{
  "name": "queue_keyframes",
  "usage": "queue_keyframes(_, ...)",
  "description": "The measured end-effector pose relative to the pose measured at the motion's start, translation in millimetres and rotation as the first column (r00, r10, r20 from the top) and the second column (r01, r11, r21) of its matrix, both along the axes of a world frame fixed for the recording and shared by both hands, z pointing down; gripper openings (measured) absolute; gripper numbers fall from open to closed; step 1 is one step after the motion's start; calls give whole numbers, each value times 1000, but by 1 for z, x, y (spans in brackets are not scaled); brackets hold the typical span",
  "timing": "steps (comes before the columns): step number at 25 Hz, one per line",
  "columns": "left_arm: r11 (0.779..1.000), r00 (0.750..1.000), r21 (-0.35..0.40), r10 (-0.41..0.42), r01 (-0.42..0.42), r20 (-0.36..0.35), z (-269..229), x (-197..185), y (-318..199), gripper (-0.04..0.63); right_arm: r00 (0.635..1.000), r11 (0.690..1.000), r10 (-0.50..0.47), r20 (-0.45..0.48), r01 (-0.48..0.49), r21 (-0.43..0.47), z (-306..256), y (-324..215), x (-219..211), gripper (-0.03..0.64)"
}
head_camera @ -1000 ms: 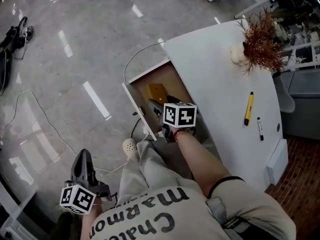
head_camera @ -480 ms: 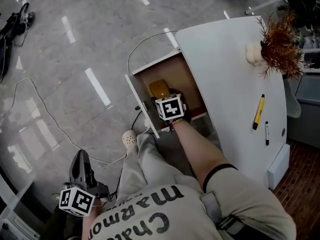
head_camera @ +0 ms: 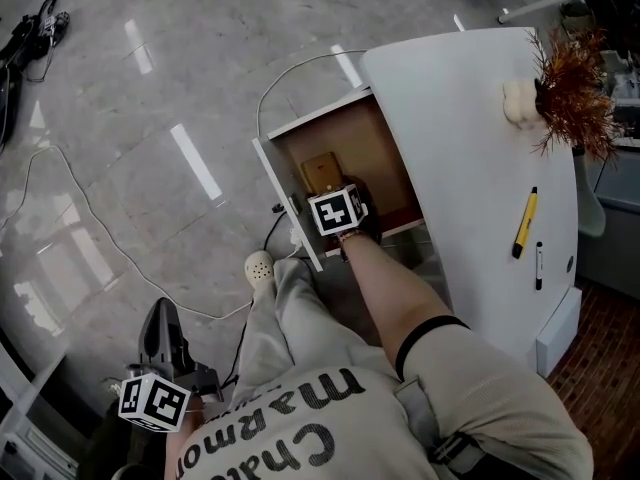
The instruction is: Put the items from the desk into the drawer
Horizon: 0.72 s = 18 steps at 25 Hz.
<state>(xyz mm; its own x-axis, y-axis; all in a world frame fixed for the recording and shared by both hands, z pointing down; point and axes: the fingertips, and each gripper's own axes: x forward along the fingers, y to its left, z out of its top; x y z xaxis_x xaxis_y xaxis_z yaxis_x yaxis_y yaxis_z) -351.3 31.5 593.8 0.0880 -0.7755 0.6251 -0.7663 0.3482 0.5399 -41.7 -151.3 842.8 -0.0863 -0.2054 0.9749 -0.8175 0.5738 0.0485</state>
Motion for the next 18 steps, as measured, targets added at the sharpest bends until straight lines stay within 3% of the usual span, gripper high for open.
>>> queue_keyframes(9, 1000, 1000, 7, 9, -9, 7, 4, -3, 2, 2, 997, 999, -11, -71, 14, 42, 5, 0, 7, 397)
queue_keyframes(15, 1000, 1000, 8, 20, -21, 20, -5, -5, 9, 2, 997, 1000, -16, -73, 17, 21, 2, 2, 8, 409)
queue_keyframes(18, 1000, 999, 18, 24, -25, 24, -12, -2, 10, 2, 998, 999, 43, -34, -43, -3, -9, 4, 9, 440)
